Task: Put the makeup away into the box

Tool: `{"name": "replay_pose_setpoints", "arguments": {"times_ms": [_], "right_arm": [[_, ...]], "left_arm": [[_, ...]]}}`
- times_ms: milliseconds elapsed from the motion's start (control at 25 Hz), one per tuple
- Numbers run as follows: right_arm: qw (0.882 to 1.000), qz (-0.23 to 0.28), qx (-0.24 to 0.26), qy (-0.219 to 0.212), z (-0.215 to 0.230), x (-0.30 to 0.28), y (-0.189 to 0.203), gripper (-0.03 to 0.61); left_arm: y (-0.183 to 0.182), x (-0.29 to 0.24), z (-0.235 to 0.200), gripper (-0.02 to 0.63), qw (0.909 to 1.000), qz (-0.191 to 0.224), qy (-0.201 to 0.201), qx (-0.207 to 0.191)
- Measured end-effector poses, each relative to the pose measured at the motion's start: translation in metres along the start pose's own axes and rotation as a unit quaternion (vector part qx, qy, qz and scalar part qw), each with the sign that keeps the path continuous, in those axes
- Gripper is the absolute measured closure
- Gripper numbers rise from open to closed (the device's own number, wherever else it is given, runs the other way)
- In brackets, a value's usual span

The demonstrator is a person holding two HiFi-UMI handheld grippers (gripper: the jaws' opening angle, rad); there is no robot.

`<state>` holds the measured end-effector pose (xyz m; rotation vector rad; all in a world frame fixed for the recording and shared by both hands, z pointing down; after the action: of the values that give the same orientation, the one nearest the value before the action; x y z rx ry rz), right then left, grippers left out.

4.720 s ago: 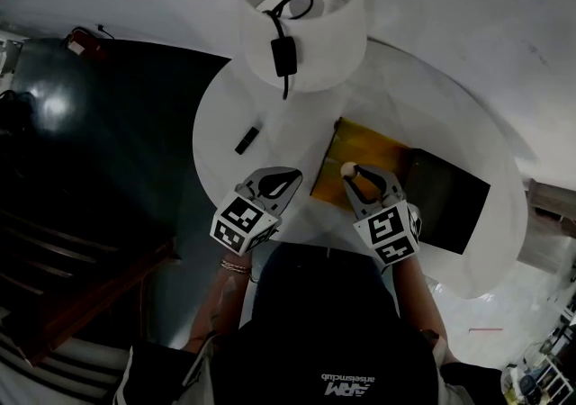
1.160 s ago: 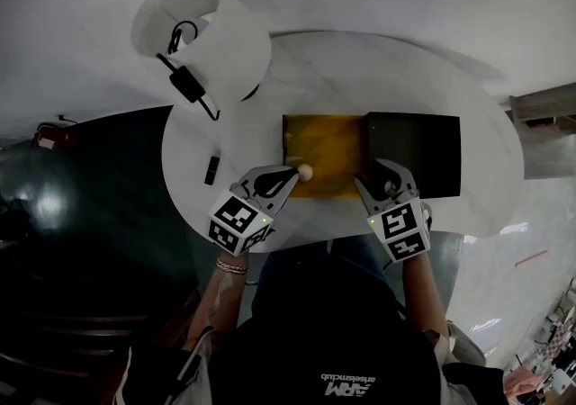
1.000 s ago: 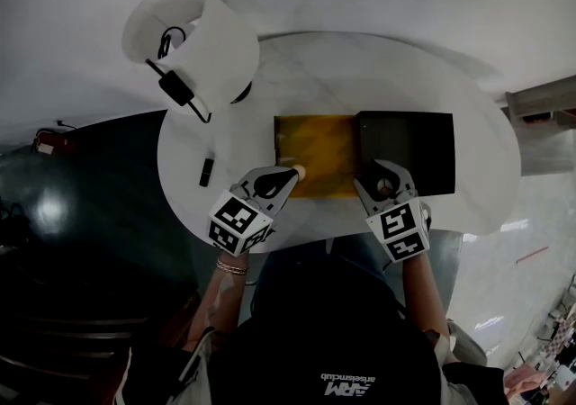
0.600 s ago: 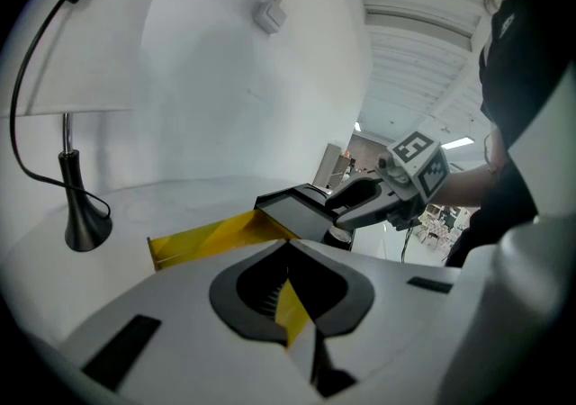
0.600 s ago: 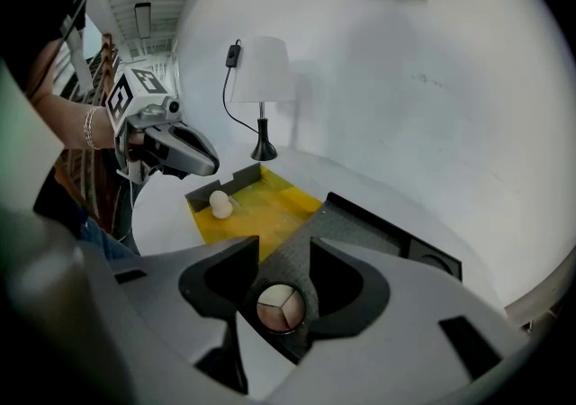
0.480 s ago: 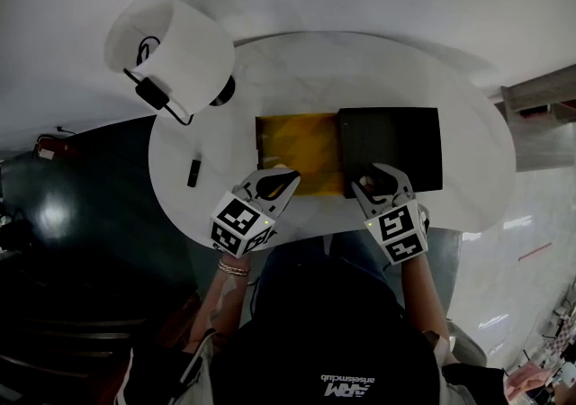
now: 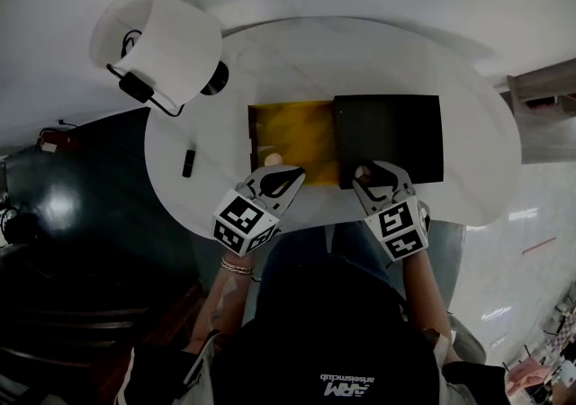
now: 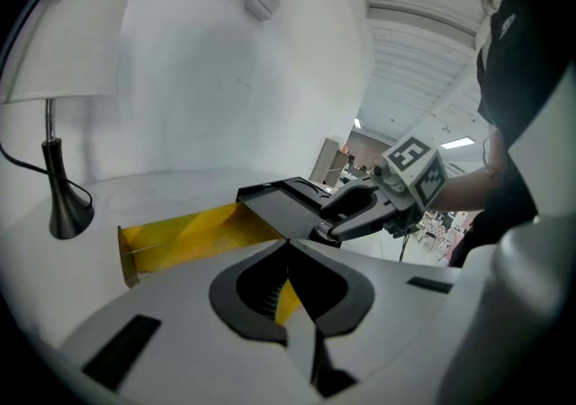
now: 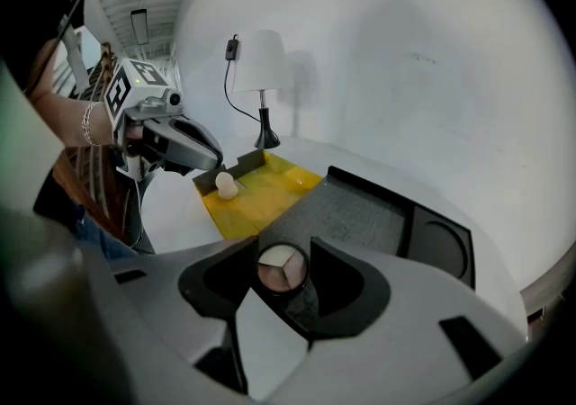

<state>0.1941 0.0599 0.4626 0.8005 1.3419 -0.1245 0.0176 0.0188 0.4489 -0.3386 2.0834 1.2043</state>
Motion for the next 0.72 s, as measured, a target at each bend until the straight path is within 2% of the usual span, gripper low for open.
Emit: {"name": "replay_pose_setpoints", "arguments": {"times_ms": [720], "right_arm": [[0.999, 0.02, -0.018, -0.03, 0.0, -0.009, 0.0, 0.375]], "left_arm": [[0.008, -0.013, 0.01, 0.597, 0.9998, -0.014, 0.009, 0.011]]}}
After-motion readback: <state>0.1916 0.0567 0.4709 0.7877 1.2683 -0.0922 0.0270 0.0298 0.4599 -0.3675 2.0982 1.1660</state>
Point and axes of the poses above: the fingertips, and each gripper's own axes: x backward along the fingers, z to its right, y out of its underside, the point moved 6 cm from there along x, backward along the fingers, and after that the axes turned 14 degrees about -z, right-handed, at the moved point
